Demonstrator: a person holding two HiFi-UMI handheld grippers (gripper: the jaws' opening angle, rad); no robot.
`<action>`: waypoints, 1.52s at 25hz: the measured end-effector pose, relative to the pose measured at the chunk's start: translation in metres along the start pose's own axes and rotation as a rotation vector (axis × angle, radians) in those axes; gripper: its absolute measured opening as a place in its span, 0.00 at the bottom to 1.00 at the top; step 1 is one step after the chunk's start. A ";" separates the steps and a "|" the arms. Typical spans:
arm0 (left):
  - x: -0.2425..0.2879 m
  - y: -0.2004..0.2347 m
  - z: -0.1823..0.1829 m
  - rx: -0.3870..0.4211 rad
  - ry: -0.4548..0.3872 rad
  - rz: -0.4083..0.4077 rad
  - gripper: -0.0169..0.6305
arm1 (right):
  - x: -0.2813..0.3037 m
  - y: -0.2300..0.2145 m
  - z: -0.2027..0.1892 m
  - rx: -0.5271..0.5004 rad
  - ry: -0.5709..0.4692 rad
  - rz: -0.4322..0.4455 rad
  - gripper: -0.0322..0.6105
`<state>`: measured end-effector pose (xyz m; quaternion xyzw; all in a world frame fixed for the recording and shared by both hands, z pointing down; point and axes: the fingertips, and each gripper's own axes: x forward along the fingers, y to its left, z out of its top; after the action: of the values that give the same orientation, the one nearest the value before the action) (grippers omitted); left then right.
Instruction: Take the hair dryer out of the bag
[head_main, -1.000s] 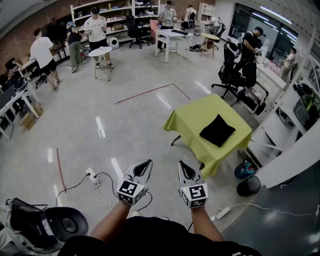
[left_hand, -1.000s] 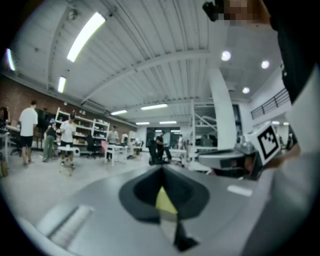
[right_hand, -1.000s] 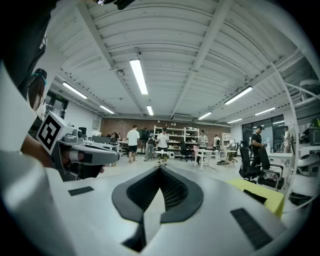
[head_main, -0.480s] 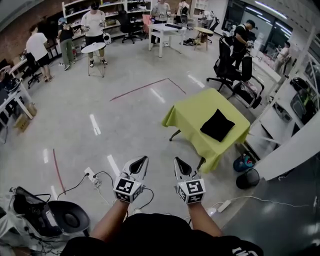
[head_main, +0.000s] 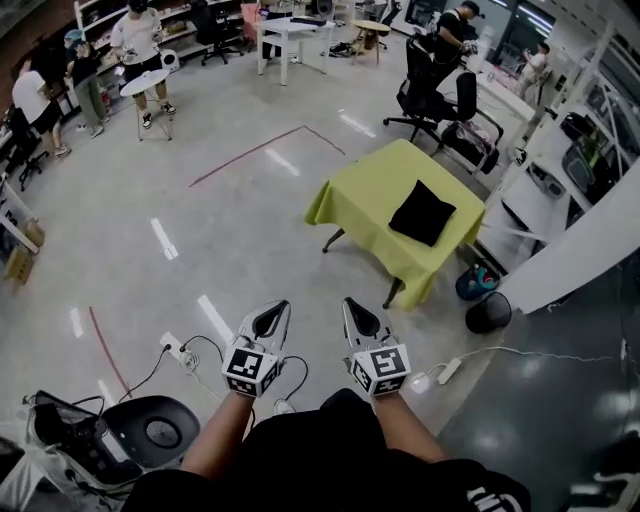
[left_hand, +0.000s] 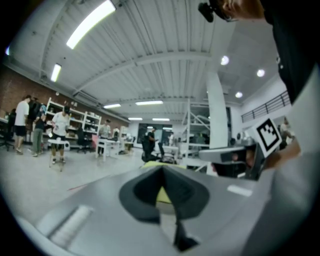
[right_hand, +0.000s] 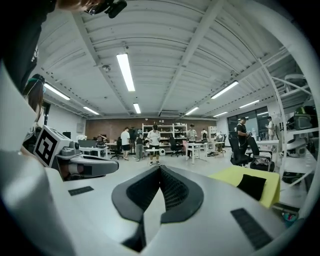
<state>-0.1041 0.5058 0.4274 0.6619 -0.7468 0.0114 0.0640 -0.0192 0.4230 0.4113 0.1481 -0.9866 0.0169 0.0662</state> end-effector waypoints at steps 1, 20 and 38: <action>0.004 -0.001 0.000 -0.001 0.007 -0.018 0.04 | 0.000 -0.004 0.000 0.004 0.003 -0.018 0.06; 0.167 -0.013 0.034 0.051 0.022 -0.069 0.04 | 0.050 -0.157 0.014 0.032 0.001 -0.071 0.06; 0.262 -0.034 0.044 0.096 0.062 -0.093 0.04 | 0.071 -0.258 0.015 0.081 -0.021 -0.068 0.06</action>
<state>-0.1039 0.2381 0.4101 0.6976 -0.7114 0.0644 0.0557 -0.0123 0.1550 0.4093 0.1844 -0.9801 0.0528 0.0505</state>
